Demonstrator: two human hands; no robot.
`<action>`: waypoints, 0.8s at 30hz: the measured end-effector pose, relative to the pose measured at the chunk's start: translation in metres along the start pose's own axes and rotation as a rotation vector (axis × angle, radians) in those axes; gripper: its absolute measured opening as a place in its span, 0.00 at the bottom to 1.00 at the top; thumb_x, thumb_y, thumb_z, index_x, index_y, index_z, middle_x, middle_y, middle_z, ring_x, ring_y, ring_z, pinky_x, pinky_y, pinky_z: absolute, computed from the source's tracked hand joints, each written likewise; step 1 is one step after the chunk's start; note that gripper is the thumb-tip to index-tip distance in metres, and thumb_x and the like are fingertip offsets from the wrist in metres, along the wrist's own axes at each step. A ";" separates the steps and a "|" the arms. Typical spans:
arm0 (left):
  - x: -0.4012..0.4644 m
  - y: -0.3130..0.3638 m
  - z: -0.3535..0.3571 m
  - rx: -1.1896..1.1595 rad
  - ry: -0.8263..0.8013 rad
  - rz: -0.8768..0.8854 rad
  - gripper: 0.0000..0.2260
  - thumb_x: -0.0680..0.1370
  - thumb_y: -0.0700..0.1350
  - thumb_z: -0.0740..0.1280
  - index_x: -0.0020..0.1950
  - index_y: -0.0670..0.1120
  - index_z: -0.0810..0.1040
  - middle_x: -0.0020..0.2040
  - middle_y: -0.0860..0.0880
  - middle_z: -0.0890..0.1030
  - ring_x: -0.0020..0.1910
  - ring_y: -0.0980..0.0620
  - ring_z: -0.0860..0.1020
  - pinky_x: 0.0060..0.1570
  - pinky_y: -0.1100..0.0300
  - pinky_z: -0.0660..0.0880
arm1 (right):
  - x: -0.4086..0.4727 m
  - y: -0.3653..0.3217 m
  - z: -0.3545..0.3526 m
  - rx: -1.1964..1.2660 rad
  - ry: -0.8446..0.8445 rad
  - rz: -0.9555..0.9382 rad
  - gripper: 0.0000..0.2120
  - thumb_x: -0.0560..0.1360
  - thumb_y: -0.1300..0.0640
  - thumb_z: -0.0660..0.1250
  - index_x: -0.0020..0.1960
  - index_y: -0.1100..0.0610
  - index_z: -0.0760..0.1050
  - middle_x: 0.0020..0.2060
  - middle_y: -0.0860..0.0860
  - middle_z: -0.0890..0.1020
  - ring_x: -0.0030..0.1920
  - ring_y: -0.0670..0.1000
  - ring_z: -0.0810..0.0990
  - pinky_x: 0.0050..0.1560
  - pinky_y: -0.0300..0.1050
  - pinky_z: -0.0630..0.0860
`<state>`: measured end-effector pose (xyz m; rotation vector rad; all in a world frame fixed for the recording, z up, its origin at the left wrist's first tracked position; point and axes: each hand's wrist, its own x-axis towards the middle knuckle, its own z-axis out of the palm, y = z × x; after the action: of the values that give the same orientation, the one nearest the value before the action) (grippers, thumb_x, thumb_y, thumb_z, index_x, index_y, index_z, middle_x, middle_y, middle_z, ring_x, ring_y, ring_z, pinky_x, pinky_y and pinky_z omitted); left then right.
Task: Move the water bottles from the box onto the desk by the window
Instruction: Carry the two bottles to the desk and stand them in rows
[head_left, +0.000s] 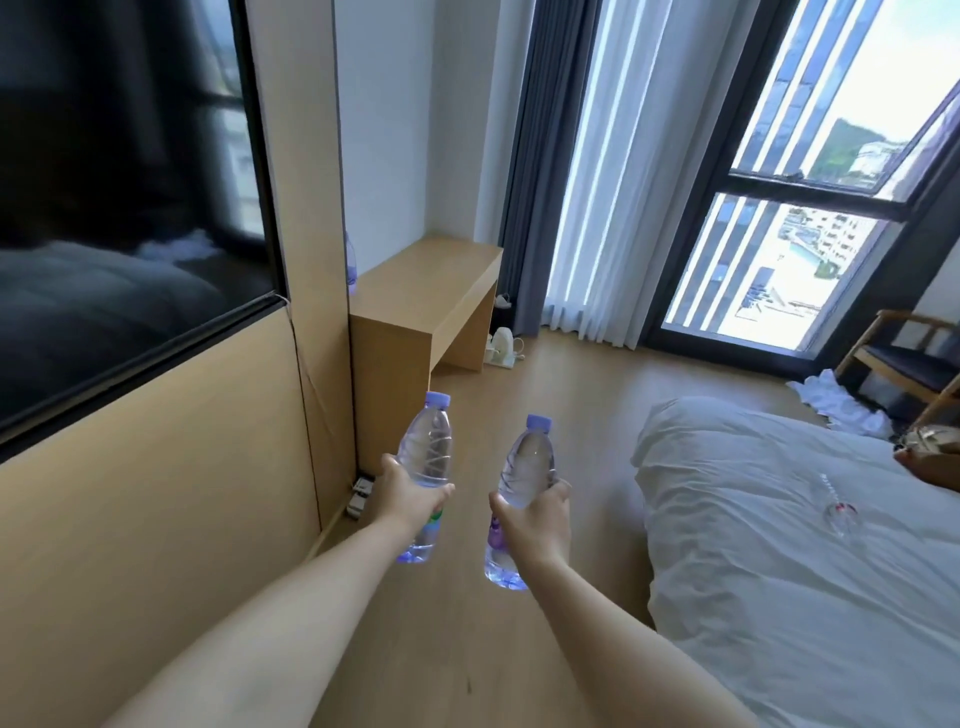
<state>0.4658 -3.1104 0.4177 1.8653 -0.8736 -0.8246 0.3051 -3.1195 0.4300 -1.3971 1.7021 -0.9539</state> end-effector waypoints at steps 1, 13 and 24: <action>0.024 0.006 0.005 0.011 0.003 0.005 0.30 0.61 0.53 0.79 0.50 0.50 0.61 0.51 0.45 0.76 0.49 0.43 0.79 0.51 0.44 0.78 | 0.022 -0.004 0.012 -0.011 -0.015 -0.002 0.29 0.70 0.50 0.73 0.64 0.59 0.64 0.61 0.55 0.73 0.54 0.57 0.78 0.48 0.43 0.70; 0.255 0.121 0.055 0.014 -0.054 0.036 0.26 0.70 0.46 0.76 0.58 0.41 0.64 0.54 0.44 0.73 0.54 0.45 0.75 0.48 0.57 0.70 | 0.270 -0.088 0.086 0.012 -0.055 0.005 0.30 0.69 0.50 0.74 0.62 0.61 0.63 0.58 0.57 0.75 0.56 0.58 0.78 0.51 0.46 0.74; 0.465 0.163 0.123 -0.019 0.076 -0.112 0.24 0.70 0.44 0.75 0.56 0.43 0.63 0.51 0.44 0.75 0.47 0.47 0.76 0.42 0.57 0.72 | 0.514 -0.125 0.147 -0.021 -0.315 -0.064 0.33 0.70 0.49 0.74 0.66 0.57 0.61 0.53 0.52 0.77 0.49 0.52 0.76 0.48 0.45 0.72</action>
<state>0.5737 -3.6068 0.4310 1.9295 -0.7170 -0.8212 0.4143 -3.6572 0.4333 -1.5335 1.4436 -0.7073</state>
